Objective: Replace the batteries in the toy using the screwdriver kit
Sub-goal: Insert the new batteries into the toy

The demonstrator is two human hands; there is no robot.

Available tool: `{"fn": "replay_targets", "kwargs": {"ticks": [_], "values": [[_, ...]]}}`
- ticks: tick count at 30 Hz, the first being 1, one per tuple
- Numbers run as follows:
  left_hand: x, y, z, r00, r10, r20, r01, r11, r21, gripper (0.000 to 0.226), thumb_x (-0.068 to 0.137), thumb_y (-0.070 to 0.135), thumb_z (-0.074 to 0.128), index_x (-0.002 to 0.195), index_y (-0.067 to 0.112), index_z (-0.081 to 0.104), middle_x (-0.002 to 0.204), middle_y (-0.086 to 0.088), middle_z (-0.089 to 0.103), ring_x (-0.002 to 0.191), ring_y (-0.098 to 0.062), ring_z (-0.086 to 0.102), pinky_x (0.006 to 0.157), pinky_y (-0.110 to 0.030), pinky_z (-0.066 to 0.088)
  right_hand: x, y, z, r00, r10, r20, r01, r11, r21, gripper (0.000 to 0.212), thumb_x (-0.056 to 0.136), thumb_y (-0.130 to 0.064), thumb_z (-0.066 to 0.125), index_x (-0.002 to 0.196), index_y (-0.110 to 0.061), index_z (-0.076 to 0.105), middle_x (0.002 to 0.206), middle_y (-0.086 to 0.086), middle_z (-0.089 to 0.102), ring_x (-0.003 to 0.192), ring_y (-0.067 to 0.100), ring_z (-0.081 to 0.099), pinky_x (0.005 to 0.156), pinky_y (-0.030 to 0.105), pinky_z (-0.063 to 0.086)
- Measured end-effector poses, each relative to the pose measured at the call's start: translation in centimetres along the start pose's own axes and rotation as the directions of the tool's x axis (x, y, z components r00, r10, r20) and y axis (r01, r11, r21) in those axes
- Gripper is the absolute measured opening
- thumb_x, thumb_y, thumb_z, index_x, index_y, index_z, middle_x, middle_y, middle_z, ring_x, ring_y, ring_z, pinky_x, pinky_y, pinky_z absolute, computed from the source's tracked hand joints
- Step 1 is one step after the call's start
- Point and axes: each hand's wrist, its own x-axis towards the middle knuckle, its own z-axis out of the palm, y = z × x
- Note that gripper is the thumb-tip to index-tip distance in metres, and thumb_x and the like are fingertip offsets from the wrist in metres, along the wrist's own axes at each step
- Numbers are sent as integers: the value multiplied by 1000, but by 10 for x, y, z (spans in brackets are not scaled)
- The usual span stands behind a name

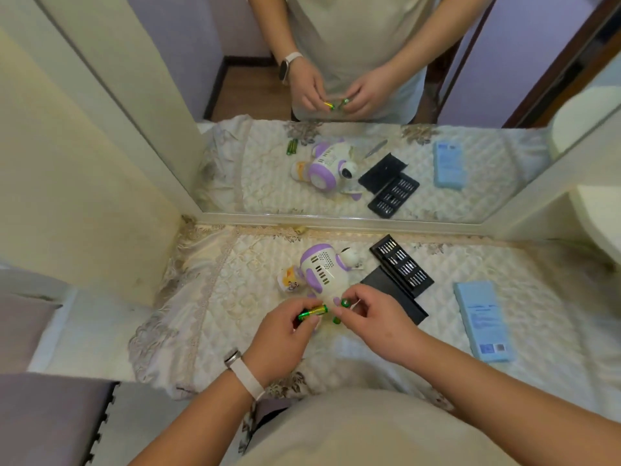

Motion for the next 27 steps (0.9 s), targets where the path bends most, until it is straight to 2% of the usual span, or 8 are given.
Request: {"fn": "replay_targets", "kwargs": {"ticks": [3,6,11,13,16,19,23,27], "values": [[6,26,19,997,73,20,-74,995,69,20,93,18,67,110,27,71,99,17,68,90,6,61,77,-11,45,-7,9,-25,999,21,-38,-21,1000,2,10,84,-32,71,83,-26,63,71,7,66,58,14,54,62,37,48],[9,50,36,995,102,-2,-102,993,63,19,88,18,73,94,35,66,83,14,66,75,1,59,67,-17,48,-15,15,-46,1000,1,-27,-1,1000,-4,7,84,-29,71,85,-27,65,75,6,67,63,14,56,67,38,49],[16,78,68,1000,3,-11,-5,979,-206,20,83,4,77,87,22,68,66,15,62,61,3,52,61,-13,43,-27,28,-75,1000,-7,-16,8,997,74,8,82,-23,74,84,-28,67,77,-3,67,71,10,61,73,38,52],[18,83,78,1000,-25,15,28,945,-325,19,81,7,78,88,24,73,70,10,67,69,-2,57,67,-19,49,-30,32,-83,1000,11,-7,-10,988,152,12,82,-19,75,86,-29,69,79,-4,69,75,11,65,77,39,55],[20,88,91,1000,-18,-10,13,945,-326,15,76,25,76,91,26,77,84,-4,72,78,-9,62,75,-26,52,-36,37,-94,1000,3,5,-3,977,215,13,82,-18,75,88,-28,71,81,-3,71,80,15,68,79,42,57],[20,93,104,997,16,-78,-34,971,-237,13,78,30,73,91,26,73,87,10,70,80,-4,62,75,-23,51,-39,44,-106,1000,-12,-10,14,965,260,12,81,-18,76,90,-25,72,82,3,71,81,23,68,77,46,56],[14,102,121,994,-75,-79,47,951,-304,16,92,6,68,95,22,68,85,8,73,78,-9,68,67,-24,51,-39,50,-121,999,-39,11,35,955,295,11,82,-15,75,87,-24,72,79,5,71,77,27,67,75,48,57],[9,111,135,991,-82,-109,41,941,-335,19,92,-1,64,98,17,67,85,4,74,74,-14,72,64,-19,52,-35,54,-130,996,-83,24,73,961,268,15,80,-14,76,84,-27,71,76,1,70,72,20,67,73,47,57]]}}
